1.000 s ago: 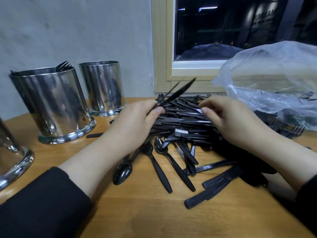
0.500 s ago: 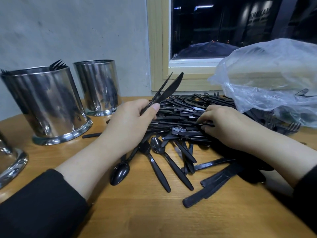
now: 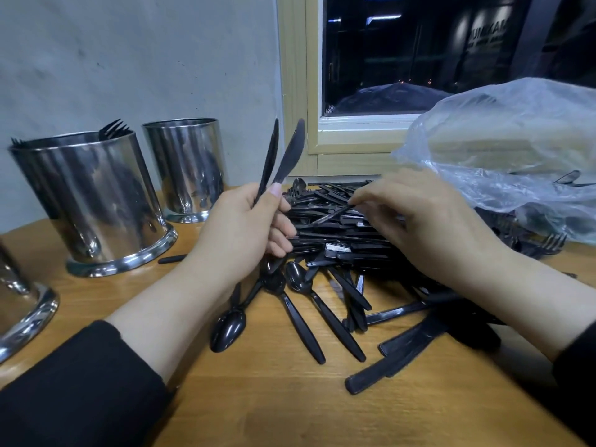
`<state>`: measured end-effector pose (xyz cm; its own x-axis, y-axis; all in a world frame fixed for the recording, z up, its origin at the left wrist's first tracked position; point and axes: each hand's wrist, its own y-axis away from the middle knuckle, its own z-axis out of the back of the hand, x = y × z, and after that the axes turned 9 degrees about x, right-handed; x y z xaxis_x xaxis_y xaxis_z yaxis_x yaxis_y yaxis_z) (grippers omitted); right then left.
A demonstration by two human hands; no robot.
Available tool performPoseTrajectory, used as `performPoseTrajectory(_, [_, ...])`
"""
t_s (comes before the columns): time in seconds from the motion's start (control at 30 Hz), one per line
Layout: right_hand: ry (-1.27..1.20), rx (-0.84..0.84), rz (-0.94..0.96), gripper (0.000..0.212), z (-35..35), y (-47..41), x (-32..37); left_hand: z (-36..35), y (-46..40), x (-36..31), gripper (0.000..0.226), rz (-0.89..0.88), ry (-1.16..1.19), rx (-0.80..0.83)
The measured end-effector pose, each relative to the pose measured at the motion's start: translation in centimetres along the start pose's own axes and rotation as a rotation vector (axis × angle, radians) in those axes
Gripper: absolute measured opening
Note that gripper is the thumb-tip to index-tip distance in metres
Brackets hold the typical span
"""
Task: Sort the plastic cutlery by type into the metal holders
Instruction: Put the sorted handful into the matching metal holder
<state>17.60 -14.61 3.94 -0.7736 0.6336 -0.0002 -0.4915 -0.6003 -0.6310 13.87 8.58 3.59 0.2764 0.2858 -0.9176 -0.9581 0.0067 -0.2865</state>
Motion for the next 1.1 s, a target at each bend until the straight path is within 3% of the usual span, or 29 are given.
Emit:
performPoseTrajectory(0.27, [-0.042, 0.08, 0.224, 0.014, -0.9, 0.0, 2.1, -1.8, 1.1, -0.8, 0.027, 0.153, 0.436, 0.232])
performPoseTrajectory(0.5, [-0.11, 0.094, 0.236, 0.019, -1.6, -0.1, 1.6, -2.5, 1.7, -0.7, 0.03, 0.164, 0.41, 0.372])
performPoseTrajectory(0.6, [-0.12, 0.105, 0.249, 0.024, -1.4, -0.2, 1.7, -2.5, 1.7, -0.4, 0.026, 0.146, 0.358, 0.327])
performPoseTrajectory(0.67, [-0.161, 0.071, 0.185, 0.028, -0.8, -0.2, 1.5, -2.4, 1.4, -0.3, 0.027, 0.147, 0.373, 0.267])
performPoseTrajectory(0.8, [-0.153, -0.055, -0.2, 0.021, 1.0, 0.0, -1.4, -1.9, 1.1, -0.3, 0.029, 0.142, 0.319, 0.173])
performPoseTrajectory(0.9, [0.013, 0.19, -0.426, 0.019, 1.3, 0.6, -4.3, -1.6, 1.0, -0.3, 0.028, 0.106, 0.311, 0.143])
performPoseTrajectory(1.0, [0.082, 0.454, -0.487, 0.023, 1.2, 1.4, -5.1, -1.7, 1.0, -0.2, 0.033, 0.079, 0.27, 0.103])
performPoseTrajectory(1.1, [0.057, 0.513, -0.494, 0.024, 1.3, 1.4, -4.9, -1.8, 1.2, -0.3, 0.037, 0.07, 0.213, 0.097])
